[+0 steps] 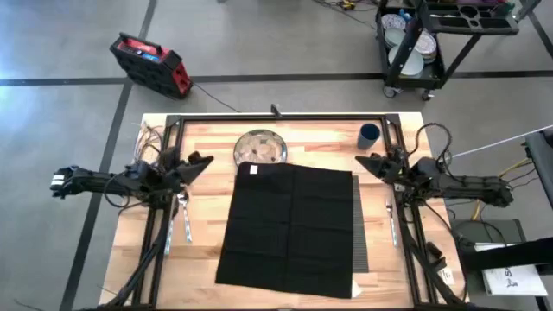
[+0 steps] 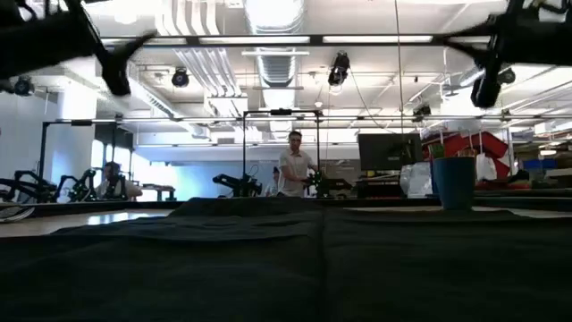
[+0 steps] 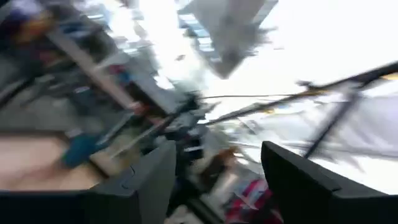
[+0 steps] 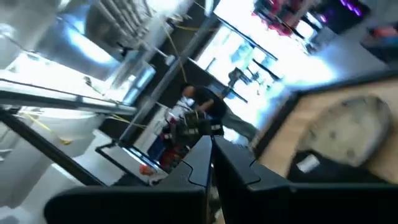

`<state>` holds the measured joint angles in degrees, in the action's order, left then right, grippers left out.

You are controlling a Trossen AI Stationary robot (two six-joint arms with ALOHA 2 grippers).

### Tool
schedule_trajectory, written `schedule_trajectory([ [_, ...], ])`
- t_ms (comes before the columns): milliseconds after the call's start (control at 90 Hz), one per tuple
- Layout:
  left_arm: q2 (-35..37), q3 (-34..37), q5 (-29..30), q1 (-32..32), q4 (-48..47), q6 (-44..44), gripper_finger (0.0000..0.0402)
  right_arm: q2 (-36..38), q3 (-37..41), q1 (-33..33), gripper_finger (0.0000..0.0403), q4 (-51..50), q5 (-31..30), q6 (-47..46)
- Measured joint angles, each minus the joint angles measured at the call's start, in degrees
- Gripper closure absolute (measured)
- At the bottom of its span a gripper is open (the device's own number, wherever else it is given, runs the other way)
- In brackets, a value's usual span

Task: Set table place
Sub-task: Fold the black napkin

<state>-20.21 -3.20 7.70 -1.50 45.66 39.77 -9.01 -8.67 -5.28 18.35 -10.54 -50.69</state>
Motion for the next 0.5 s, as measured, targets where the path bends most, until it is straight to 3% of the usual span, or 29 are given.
schedule_trajectory([
  [122, -0.7, -5.1, -7.7, 0.0, -1.4, -2.9, 0.0175, -3.6, -8.5, 0.0, 0.0403, -0.7, 0.0, 6.1],
  [200, -1.7, -10.4, -10.3, 0.0, -8.1, -5.1, 0.0177, -7.3, -15.8, 0.0, 0.0403, -4.3, 0.1, 9.8],
  [322, -4.8, -23.5, -9.7, 0.2, -31.5, -10.1, 0.0181, -15.3, -29.5, 0.0, 0.0403, -15.6, 0.4, 14.7],
  [500, -14.1, -46.4, -0.4, 1.0, -65.2, -17.4, 0.0178, -27.8, -49.1, 0.0, 0.0403, -32.8, 0.5, 18.8],
])
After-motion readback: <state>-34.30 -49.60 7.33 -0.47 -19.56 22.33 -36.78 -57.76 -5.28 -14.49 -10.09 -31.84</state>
